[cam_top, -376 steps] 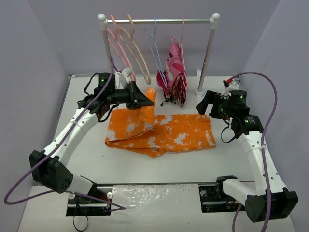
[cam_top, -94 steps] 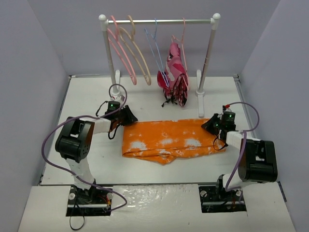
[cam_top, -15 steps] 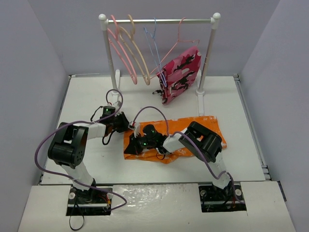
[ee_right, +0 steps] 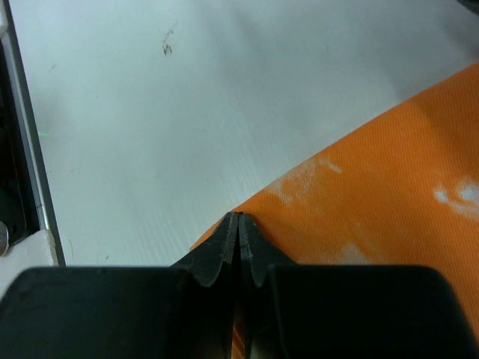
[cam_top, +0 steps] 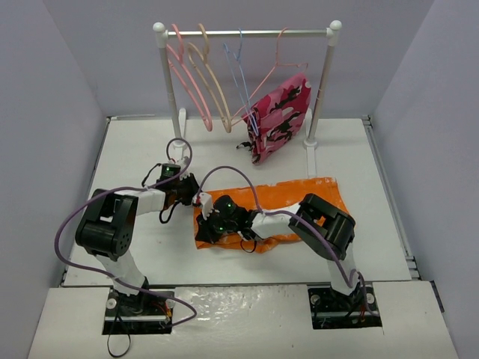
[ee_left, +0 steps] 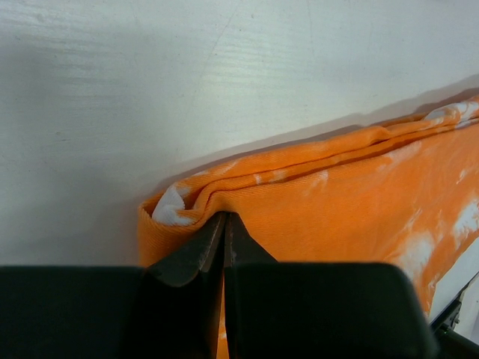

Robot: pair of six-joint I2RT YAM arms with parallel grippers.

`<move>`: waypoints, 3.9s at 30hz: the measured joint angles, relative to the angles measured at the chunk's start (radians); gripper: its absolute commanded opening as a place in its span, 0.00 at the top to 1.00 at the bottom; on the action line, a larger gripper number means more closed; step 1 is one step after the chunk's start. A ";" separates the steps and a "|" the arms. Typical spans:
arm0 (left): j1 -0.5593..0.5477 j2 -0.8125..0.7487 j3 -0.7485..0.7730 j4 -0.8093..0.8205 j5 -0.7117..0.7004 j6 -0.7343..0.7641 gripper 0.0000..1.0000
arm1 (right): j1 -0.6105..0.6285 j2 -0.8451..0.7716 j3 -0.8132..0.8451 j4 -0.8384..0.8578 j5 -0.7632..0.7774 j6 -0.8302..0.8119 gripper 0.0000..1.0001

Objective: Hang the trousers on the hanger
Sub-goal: Fold the trousers at the center of the board, then pick up the hanger from the clothesline.

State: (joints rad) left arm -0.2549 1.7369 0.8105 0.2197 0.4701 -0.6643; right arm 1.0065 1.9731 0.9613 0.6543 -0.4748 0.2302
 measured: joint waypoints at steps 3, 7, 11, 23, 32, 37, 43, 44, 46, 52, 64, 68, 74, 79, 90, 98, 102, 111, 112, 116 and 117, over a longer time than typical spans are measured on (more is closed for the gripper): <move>-0.006 -0.021 0.002 -0.034 -0.016 0.009 0.84 | 0.013 -0.057 0.008 -0.130 0.038 -0.026 1.00; -0.013 -0.089 0.012 -0.120 -0.101 0.048 0.65 | 0.034 -0.169 0.012 -0.339 0.067 -0.031 0.87; -0.005 -0.201 0.048 -0.239 -0.211 0.103 0.41 | 0.025 -0.283 0.023 -0.494 0.111 -0.028 0.59; 0.001 -0.522 0.349 -0.604 -0.417 0.164 0.12 | -0.192 -0.634 0.051 -0.789 0.448 0.049 0.15; -0.037 -0.437 0.772 -0.706 -0.505 0.104 0.05 | -0.293 -0.852 0.038 -0.950 0.728 0.187 0.01; -0.123 -0.269 1.005 -0.724 -0.576 0.118 0.04 | -0.346 -0.880 0.029 -0.986 0.770 0.209 0.01; -0.199 -0.030 1.304 -0.779 -0.665 0.179 0.06 | -0.358 -0.885 0.009 -1.004 0.773 0.212 0.00; -0.203 0.006 1.347 -0.797 -0.681 0.189 0.08 | -0.359 -0.888 0.003 -1.006 0.773 0.212 0.00; -0.205 0.075 1.429 -0.824 -0.706 0.206 0.14 | -0.360 -0.893 -0.007 -1.011 0.773 0.212 0.00; -0.205 0.231 1.626 -0.940 -0.788 0.246 0.25 | -0.365 -0.897 -0.021 -1.018 0.772 0.211 0.00; -0.203 0.259 1.648 -1.024 -0.844 0.289 0.74 | -0.371 -0.895 -0.022 -1.018 0.766 0.211 0.00; -0.203 0.241 1.612 -1.025 -0.846 0.301 0.81 | -0.371 -0.891 -0.022 -1.017 0.765 0.211 0.01; -0.197 0.218 1.581 -1.035 -0.854 0.312 0.94 | -0.371 -0.869 -0.025 -1.013 0.750 0.211 0.01; -0.190 0.182 1.563 -1.045 -0.856 0.329 1.00 | -0.371 -0.862 -0.030 -1.010 0.739 0.211 0.01; -0.190 0.013 1.487 -0.985 -0.814 0.382 1.00 | -0.371 -0.839 -0.030 -1.001 0.720 0.211 0.01; -0.190 -0.075 1.394 -0.935 -0.825 0.409 1.00 | -0.371 -0.829 -0.031 -0.987 0.710 0.211 0.01; -0.190 -0.127 1.279 -0.896 -0.818 0.429 1.00 | -0.371 -0.823 -0.031 -0.978 0.702 0.211 0.01; -0.190 -0.286 1.099 -0.853 -0.804 0.452 1.00 | -0.371 -0.811 -0.047 -0.942 0.644 0.200 0.03; -0.190 -0.314 1.075 -0.848 -0.805 0.453 1.00 | -0.371 -0.807 -0.049 -0.936 0.635 0.197 0.04; -0.190 -0.430 0.976 -0.830 -0.814 0.455 1.00 | -0.364 -0.776 -0.050 -0.910 0.609 0.187 0.05; -0.190 -0.457 0.955 -0.827 -0.814 0.455 1.00 | -0.360 -0.766 -0.050 -0.903 0.606 0.184 0.05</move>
State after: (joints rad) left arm -0.4446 1.2796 1.7653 -0.6070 -0.3443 -0.2092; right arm 0.6466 1.2067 0.9115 -0.2484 0.1310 0.4144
